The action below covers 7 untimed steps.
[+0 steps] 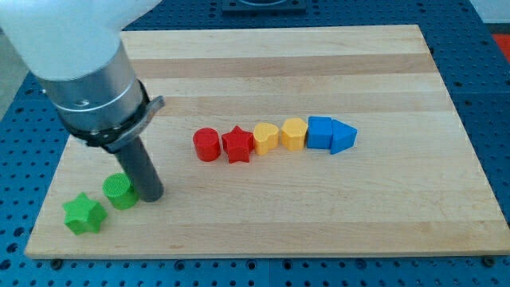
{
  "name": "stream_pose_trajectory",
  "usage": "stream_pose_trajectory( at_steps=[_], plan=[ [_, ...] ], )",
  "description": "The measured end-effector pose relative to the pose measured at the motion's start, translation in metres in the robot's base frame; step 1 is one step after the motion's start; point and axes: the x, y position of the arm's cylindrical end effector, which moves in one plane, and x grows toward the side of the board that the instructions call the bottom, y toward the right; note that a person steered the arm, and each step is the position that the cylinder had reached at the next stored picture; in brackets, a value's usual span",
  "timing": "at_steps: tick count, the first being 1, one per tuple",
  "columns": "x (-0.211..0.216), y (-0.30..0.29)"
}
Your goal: Push the green circle into the green star
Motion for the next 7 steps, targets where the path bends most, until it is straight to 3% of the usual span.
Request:
stream_pose_trajectory(
  at_steps=[1,4,7],
  plan=[
    [-0.006,0.026],
    [-0.004,-0.028],
    [-0.024,-0.005]
  ],
)
